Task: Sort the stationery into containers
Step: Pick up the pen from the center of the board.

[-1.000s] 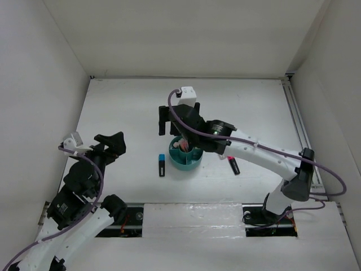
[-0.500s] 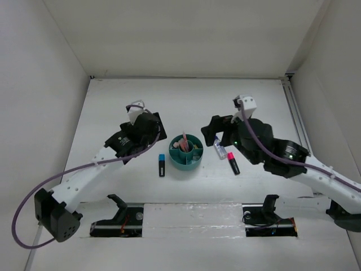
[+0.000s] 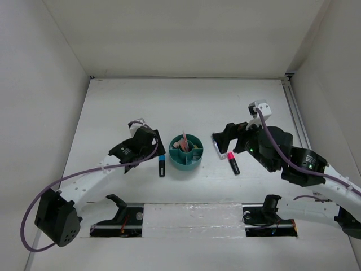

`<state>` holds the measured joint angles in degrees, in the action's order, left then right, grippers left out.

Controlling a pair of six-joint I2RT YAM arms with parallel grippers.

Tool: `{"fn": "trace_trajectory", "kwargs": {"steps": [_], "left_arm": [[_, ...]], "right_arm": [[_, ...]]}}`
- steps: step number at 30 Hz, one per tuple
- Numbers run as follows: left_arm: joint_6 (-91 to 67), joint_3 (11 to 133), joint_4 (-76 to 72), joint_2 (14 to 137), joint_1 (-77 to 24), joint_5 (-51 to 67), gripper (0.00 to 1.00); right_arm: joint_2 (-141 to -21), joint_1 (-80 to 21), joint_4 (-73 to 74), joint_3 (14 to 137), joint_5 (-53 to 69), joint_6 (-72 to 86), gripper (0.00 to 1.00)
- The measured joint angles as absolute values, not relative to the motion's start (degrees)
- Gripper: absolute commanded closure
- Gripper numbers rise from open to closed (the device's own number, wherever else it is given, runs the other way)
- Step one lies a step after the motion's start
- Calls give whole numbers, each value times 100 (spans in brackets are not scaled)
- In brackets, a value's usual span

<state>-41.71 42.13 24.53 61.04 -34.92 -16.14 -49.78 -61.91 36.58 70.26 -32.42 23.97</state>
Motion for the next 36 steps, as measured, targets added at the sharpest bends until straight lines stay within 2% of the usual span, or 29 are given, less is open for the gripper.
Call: {"fn": "trace_trajectory", "kwargs": {"steps": [13,21,36], "left_arm": [[-4560,3824,2045,6945,-3492,-1577,0],[-4600,3726,1874,7223,-3492,-1625,9],[-4584,3697,1680,7526,-3492,-1610,15]], "right_arm": [[-4945,-6191,3708,6925,-3081,2309,0],[-4917,-6191,3704,6925,-3039,2303,0],[-4897,-6189,3607,6840,-2954,2268,0]]}}
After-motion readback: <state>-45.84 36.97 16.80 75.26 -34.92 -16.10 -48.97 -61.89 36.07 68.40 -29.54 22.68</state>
